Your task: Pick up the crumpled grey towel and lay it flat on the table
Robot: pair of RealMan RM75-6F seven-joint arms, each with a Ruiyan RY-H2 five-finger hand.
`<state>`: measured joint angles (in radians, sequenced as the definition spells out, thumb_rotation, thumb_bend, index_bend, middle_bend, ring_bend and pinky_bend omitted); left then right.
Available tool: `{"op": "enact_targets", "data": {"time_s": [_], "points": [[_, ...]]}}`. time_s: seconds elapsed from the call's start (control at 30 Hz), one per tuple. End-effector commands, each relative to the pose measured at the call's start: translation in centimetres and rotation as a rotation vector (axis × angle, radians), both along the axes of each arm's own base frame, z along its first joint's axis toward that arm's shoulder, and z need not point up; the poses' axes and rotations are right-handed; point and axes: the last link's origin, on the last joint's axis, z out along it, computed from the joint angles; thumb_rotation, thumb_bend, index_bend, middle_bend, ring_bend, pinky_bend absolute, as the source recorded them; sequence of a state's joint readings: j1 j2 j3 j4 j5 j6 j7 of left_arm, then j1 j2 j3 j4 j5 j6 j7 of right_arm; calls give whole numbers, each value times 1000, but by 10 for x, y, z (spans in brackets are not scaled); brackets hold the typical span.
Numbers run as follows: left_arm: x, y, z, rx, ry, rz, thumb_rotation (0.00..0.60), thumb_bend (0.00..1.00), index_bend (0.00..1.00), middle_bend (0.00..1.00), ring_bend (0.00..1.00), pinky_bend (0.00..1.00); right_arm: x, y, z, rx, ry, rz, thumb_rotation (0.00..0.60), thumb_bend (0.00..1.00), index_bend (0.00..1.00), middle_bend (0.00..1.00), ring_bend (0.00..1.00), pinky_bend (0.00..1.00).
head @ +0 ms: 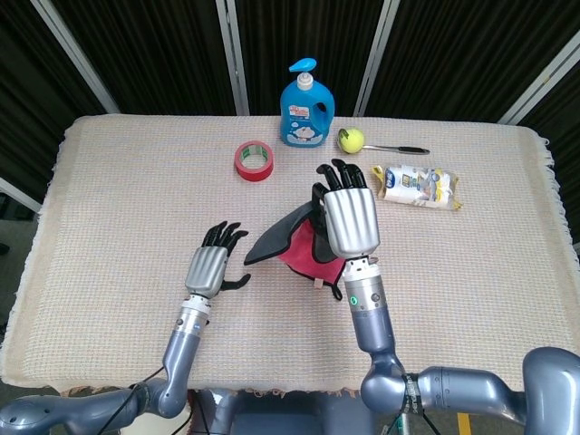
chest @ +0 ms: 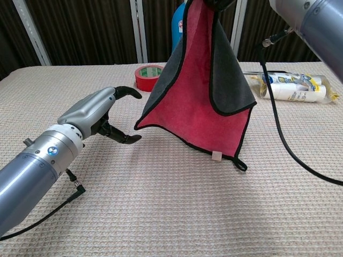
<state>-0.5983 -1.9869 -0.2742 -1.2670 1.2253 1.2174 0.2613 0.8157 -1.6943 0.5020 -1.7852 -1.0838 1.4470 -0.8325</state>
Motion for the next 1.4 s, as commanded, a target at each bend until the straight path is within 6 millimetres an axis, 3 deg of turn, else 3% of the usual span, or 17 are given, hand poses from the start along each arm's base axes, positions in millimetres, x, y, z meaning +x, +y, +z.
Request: {"op": "enact_targets", "data": {"time_s": [0.03,0.43,0.57,0.7,1.17,1.4], "points": [[6,2,-3,11,-9,-14,600,169,205,92,0,76,0,0,1,1,-4,0,600,690,699,334,214,241],[15,18,-6,41,5,-34,600,215,234,100,0,76,2,3,9,-12,-11,20,600,691,699,338,214,241],[14,22,-7,45,14,-32,600,302,258,105,0,79,2,5,11,-17,-5,24,600,692,699,342,214,241],[15,24,-4,55,6,-44,600,398,313,124,0,92,1,5,11,-14,-5,24,600,692,699,343,214,241],[12,25,3,62,-23,-52,600,413,506,170,20,112,1,7,9,-11,3,26,600,693,699,343,214,241],[10,26,3,61,-17,-45,600,502,565,185,23,121,0,6,10,-12,3,23,600,693,699,343,214,241]]}}
